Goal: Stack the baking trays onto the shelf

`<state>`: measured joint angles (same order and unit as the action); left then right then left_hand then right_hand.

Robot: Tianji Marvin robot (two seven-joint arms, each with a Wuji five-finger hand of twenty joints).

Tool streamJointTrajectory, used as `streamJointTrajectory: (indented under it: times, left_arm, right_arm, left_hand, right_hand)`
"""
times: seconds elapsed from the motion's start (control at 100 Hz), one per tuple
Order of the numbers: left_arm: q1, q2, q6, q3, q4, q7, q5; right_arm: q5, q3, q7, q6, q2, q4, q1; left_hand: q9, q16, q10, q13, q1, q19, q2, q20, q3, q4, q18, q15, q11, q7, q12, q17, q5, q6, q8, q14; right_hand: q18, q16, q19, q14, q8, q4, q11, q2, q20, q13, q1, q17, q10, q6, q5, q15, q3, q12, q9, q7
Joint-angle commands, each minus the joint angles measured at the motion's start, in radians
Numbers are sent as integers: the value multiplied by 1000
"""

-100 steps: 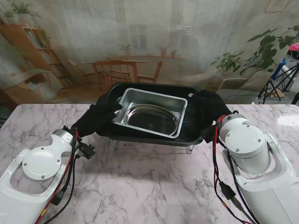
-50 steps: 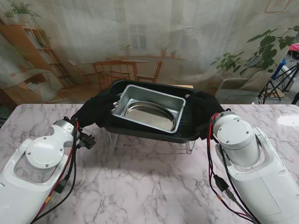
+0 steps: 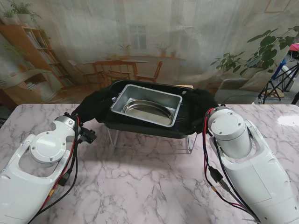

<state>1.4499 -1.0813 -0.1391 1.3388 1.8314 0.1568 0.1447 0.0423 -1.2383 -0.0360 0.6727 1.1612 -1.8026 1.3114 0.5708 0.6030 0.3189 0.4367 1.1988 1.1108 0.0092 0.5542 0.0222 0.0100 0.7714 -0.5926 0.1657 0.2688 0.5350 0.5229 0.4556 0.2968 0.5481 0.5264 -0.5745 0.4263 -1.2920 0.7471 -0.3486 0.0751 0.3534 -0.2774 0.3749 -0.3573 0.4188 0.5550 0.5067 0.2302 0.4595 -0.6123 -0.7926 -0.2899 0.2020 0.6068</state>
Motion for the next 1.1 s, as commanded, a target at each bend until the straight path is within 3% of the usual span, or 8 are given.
streamJointTrajectory:
  times: [0.0,0.18,0.62,1.09]
  left_arm:
    - [-27,-38,34,-40,53,26,-23]
    - [-43,-43,24,-48,29,12,-24]
    - [-64,-49,15,-62,-20,-10,-11]
    - [-103,-60,-9,-93,-82,-41,-1]
  right_arm:
    - [-34,43,35,-36,47,-45,-20]
    - [-39,50,28,-37,52,-10,-49]
    - [-46,70,7,-76,63,71,-88]
    - [-58,60,-49,-132,80,152,-114]
  left_hand:
    - [-26,91,-19,140,59,84,-14,-34,15,16,-567,1223,58,10,18,-58,14,-9,4,-100]
    - [-88,91,-21,137,63,84,-14,-34,15,15,-568,1222,194,11,-31,-60,15,-9,3,-100]
    - [-91,91,-26,138,68,83,-17,-35,16,14,-572,1221,212,14,-50,-60,13,-12,5,-104]
    - [-97,89,-33,130,79,78,-20,-36,16,12,-576,1215,217,20,-59,-68,9,-19,2,-110]
  right_hand:
    - [228,-16,4,-461,-4,26,407,-19,-1,-306,31,-13,-236,-13,1,-89,-27,-73,115,11]
    - [232,-18,5,-465,-3,26,407,-18,1,-302,31,-19,-239,-14,0,-83,-28,-73,116,13]
    - [289,-30,44,-501,-2,27,404,-15,1,-239,35,-107,-256,-30,-22,-43,-23,-71,98,25]
    - [302,-49,93,-526,-2,27,405,-25,-6,-196,30,-173,-274,-47,-39,7,-28,-70,85,44]
